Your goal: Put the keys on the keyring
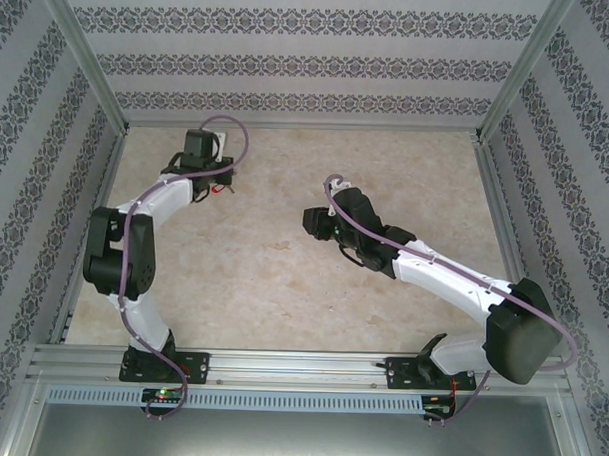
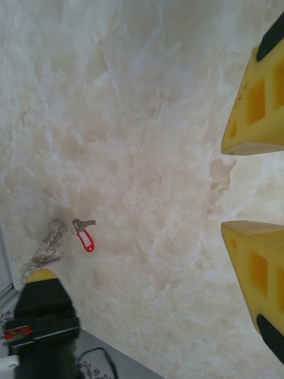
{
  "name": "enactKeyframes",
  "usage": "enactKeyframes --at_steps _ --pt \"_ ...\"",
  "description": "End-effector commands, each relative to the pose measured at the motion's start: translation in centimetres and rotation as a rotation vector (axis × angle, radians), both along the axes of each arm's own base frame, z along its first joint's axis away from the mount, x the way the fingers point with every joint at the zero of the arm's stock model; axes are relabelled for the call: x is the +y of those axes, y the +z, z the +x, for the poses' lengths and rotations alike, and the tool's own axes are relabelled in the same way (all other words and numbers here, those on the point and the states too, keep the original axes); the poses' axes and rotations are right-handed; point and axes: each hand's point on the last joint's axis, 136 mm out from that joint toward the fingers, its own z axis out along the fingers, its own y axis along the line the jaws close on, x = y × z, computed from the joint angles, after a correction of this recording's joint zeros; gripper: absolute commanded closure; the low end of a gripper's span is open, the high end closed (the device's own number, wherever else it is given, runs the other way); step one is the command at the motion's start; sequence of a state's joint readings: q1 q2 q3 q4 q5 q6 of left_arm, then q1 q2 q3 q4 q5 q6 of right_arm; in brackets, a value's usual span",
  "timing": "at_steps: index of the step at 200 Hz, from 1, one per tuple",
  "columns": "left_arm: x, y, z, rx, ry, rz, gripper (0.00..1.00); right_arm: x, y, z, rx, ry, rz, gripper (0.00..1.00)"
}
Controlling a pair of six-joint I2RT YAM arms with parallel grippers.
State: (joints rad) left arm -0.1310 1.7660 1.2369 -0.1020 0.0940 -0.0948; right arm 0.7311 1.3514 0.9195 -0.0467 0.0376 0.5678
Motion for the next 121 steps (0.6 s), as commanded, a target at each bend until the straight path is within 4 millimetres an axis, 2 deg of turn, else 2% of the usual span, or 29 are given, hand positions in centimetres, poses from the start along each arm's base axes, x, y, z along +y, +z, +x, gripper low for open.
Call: enactKeyframes --at_steps 1,48,91,121 --pt "-0.5 3.0 -1.3 -0.052 0.053 -0.05 1.0 -0.6 2.0 -0.1 -0.06 -0.01 0.001 0.65" --pt "-3.6 4.7 -3.8 -0.05 0.01 -0.098 1.0 -2.0 1.9 -0.8 -0.071 -0.022 -0.015 0.65" --pt "-5.4 3.9 -6.7 0.004 0.047 -0.237 1.0 -4.0 1.7 -1.5 -0.091 -0.058 -0.019 0.65" --pt "-9.4 4.0 -9.5 0.034 0.016 -0.365 1.0 -5.7 1.3 -2.0 -0.101 -0.083 -0.033 0.65"
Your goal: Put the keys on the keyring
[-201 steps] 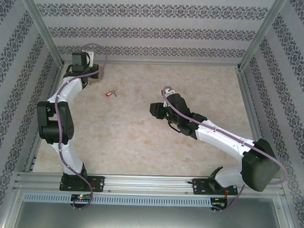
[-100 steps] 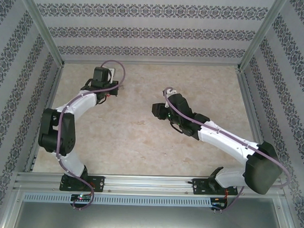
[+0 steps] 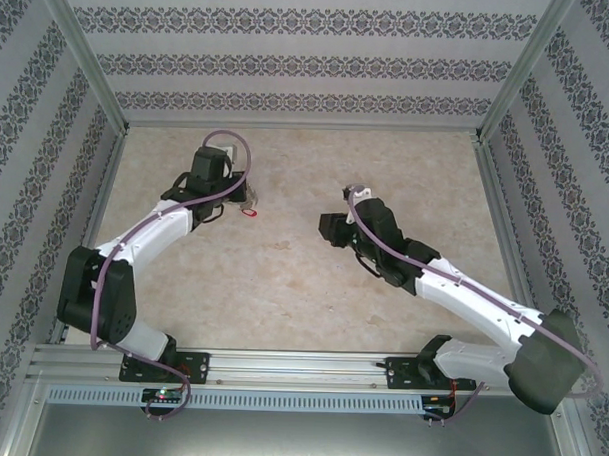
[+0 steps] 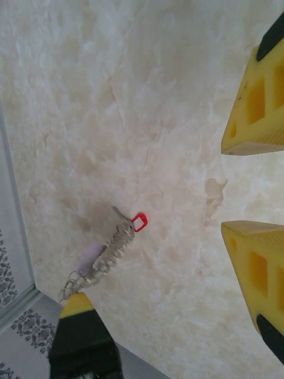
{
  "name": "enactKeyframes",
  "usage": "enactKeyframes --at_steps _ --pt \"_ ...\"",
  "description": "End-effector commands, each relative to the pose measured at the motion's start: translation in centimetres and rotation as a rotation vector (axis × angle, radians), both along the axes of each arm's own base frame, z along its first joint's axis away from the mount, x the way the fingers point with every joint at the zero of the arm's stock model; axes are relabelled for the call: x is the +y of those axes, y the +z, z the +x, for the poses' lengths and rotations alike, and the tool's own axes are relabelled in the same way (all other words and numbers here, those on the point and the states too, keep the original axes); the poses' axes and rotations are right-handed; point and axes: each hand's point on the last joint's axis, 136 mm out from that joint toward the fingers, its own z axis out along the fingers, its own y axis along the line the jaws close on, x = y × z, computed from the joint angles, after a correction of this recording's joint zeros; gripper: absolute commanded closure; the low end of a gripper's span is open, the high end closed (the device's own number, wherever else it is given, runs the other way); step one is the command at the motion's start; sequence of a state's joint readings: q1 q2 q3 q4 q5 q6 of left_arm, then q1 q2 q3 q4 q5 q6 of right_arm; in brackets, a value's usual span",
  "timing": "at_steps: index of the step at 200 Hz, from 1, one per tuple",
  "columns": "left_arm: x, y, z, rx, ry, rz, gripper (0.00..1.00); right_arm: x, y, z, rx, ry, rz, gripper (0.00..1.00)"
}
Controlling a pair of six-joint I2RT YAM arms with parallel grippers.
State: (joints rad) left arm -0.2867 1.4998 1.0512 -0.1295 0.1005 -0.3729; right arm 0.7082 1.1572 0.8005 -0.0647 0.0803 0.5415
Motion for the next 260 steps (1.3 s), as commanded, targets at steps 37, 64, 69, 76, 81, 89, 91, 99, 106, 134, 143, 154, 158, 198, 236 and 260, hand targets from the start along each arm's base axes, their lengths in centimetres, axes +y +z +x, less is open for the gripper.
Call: enactKeyframes --at_steps 37,64,69,76,81,89,91,99,106,134,143,154,158,198,236,260 --pt "-8.6 0.6 -6.2 0.061 -0.078 -0.231 1.0 -4.5 -1.3 -0.4 -0.009 -0.116 -0.042 0.65" --pt "-10.5 1.8 -8.0 0.037 -0.129 -0.255 1.0 -5.5 -2.0 -0.5 0.015 -0.144 -0.03 0.65" --pt "-10.7 2.0 -8.1 0.036 -0.139 -0.256 1.0 -5.6 -2.1 -0.5 0.018 -0.146 -0.029 0.65" --pt "-10.5 2.5 -8.4 0.028 -0.143 -0.252 1.0 -5.7 -2.2 -0.4 0.02 -0.145 -0.028 0.65" --pt "-10.1 2.9 -8.5 0.014 -0.137 -0.238 1.0 -5.7 -2.3 -0.4 0.021 -0.142 -0.029 0.65" --pt "-9.2 3.9 -8.5 -0.028 -0.128 -0.198 1.0 -5.5 -2.3 -0.3 0.023 -0.131 -0.03 0.65" --pt "-8.9 4.2 -8.4 -0.041 -0.126 -0.186 1.0 -5.5 -2.3 -0.2 0.023 -0.129 -0.033 0.65" --pt "-7.8 5.4 -8.4 -0.087 -0.122 -0.132 1.0 -5.2 -2.4 -0.1 0.029 -0.117 -0.041 0.65" --pt "-6.9 6.2 -8.1 -0.115 -0.121 -0.091 1.0 -4.9 -2.4 0.1 0.035 -0.108 -0.046 0.65" --pt "-4.8 8.9 -6.7 -0.15 -0.194 -0.059 1.0 -3.9 -2.0 0.8 0.042 -0.087 -0.031 0.66" --pt "-4.2 9.3 -6.2 -0.145 -0.2 -0.038 1.0 -3.6 -1.7 1.0 0.037 -0.083 -0.022 0.65" --pt "-3.2 9.8 -5.3 -0.161 -0.197 -0.006 1.0 -3.4 -1.3 1.3 0.031 -0.082 -0.018 0.66" --pt "-2.8 10.0 -4.9 -0.168 -0.189 -0.002 1.0 -3.3 -1.2 1.4 0.03 -0.082 -0.016 0.65" --pt "-1.7 10.2 -0.8 -0.17 -0.205 -0.035 1.0 -2.9 -0.7 1.7 0.026 -0.076 -0.003 0.66" --pt "-2.2 7.9 3.1 -0.172 -0.236 0.01 1.0 -2.7 -1.0 1.3 0.036 -0.065 0.003 0.66" --pt "-3.1 4.8 5.1 -0.145 -0.272 0.02 1.0 -2.7 -1.2 0.9 0.04 -0.064 0.001 0.66"
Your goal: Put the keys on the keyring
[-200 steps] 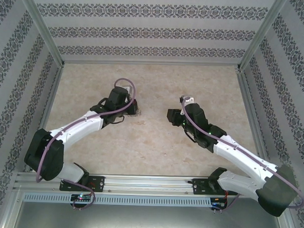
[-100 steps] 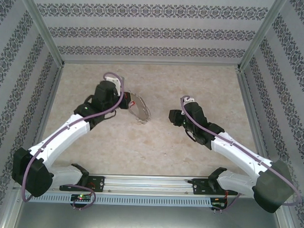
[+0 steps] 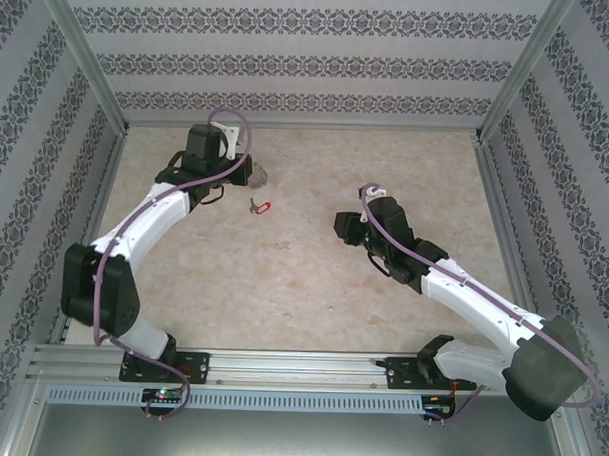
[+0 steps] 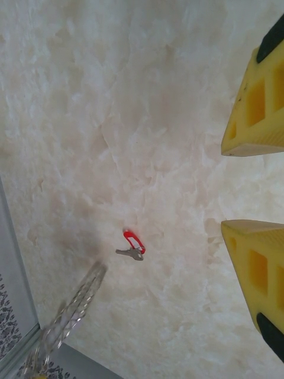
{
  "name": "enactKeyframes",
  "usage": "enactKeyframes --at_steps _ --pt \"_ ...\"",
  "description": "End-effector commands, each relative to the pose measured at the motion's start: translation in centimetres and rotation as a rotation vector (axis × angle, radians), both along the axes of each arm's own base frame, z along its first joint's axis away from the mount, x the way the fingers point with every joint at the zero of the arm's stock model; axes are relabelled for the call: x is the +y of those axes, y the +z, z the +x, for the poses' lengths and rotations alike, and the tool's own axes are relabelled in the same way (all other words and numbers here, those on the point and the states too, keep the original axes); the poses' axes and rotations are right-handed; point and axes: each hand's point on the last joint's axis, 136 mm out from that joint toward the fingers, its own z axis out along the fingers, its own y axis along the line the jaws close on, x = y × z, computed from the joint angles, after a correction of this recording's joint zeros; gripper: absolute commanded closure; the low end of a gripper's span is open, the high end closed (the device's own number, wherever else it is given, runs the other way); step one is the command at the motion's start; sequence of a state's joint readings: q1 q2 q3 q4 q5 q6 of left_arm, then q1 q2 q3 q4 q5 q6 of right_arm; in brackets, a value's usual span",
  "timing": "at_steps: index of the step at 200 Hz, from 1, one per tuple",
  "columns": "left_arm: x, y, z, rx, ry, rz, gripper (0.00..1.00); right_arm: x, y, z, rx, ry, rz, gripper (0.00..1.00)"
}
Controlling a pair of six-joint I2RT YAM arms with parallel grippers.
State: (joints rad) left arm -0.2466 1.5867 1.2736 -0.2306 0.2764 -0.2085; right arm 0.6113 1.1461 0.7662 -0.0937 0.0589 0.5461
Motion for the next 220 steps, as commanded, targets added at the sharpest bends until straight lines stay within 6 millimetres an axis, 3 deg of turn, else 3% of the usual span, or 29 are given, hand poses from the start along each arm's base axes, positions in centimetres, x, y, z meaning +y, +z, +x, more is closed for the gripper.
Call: enactKeyframes --at_steps 1,23,42,106,155,185,220 --pt "-1.2 0.5 2.5 -0.088 -0.076 0.003 1.0 0.5 0.6 -0.3 -0.011 0.017 0.021 0.66" --pt "-1.7 -3.4 3.4 -0.017 -0.067 -0.019 1.0 0.2 0.5 -0.6 -0.012 0.012 0.021 0.66" --pt "-2.3 -5.0 2.9 0.034 -0.063 -0.042 1.0 -0.2 0.6 -1.0 -0.018 0.008 0.015 0.66" --pt "-2.0 -3.6 0.5 -0.029 -0.09 -0.01 1.0 -1.8 0.1 -1.9 -0.033 -0.023 0.006 0.66" --pt "-0.4 -4.7 3.4 -0.027 -0.07 -0.005 1.0 -1.0 0.5 -1.6 -0.024 0.0 0.024 0.66" --pt "2.4 -5.6 5.3 -0.041 -0.018 0.036 1.0 -0.7 0.4 -1.8 -0.021 0.018 0.024 0.66" --pt "6.0 -4.3 6.3 -0.074 0.048 0.026 1.0 1.1 -1.9 -1.5 0.066 0.07 0.012 0.64"
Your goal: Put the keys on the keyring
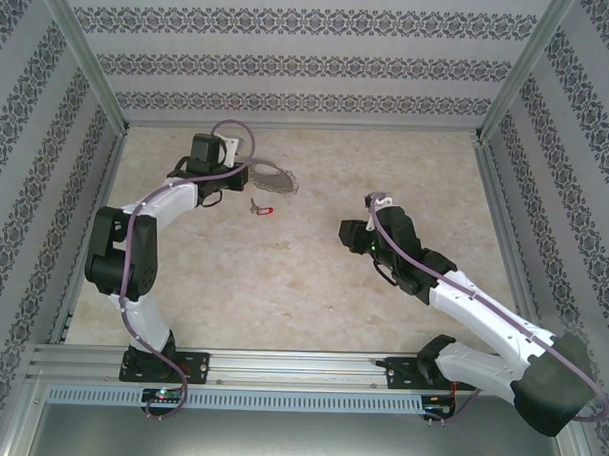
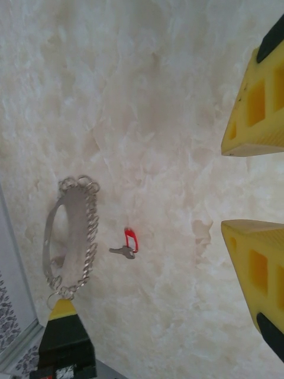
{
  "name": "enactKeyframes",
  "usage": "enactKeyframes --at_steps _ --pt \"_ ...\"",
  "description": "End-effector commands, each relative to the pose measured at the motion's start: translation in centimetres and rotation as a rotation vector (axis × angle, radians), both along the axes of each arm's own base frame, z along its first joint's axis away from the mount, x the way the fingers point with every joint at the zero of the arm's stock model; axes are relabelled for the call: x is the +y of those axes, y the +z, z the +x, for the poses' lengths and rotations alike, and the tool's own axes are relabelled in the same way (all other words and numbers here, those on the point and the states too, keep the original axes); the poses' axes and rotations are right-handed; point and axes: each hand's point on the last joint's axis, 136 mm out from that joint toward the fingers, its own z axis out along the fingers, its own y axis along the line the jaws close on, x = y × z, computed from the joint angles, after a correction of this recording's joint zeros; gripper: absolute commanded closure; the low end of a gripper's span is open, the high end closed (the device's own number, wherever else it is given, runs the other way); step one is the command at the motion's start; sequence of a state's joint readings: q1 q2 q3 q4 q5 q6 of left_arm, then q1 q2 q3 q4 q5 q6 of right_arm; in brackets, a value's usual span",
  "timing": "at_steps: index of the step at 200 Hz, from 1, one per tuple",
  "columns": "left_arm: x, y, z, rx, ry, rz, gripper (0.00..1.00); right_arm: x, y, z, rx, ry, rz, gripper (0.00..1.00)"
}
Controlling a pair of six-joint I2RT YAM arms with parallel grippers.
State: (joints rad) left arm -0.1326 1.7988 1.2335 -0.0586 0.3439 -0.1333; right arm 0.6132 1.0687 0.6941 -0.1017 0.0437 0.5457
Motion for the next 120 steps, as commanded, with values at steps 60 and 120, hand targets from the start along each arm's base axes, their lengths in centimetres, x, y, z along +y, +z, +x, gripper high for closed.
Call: enactKeyframes --at_steps 60,120 --pt "7.5 5.9 2.1 -0.169 0.141 -0.026 1.0 11.4 -5.6 3.9 0.336 0.218 0.086 0.57" --pt "11.9 3.0 -1.1 -0.036 0.29 0.012 1.0 20.3 -9.8 8.4 0.389 0.272 0.069 0.64"
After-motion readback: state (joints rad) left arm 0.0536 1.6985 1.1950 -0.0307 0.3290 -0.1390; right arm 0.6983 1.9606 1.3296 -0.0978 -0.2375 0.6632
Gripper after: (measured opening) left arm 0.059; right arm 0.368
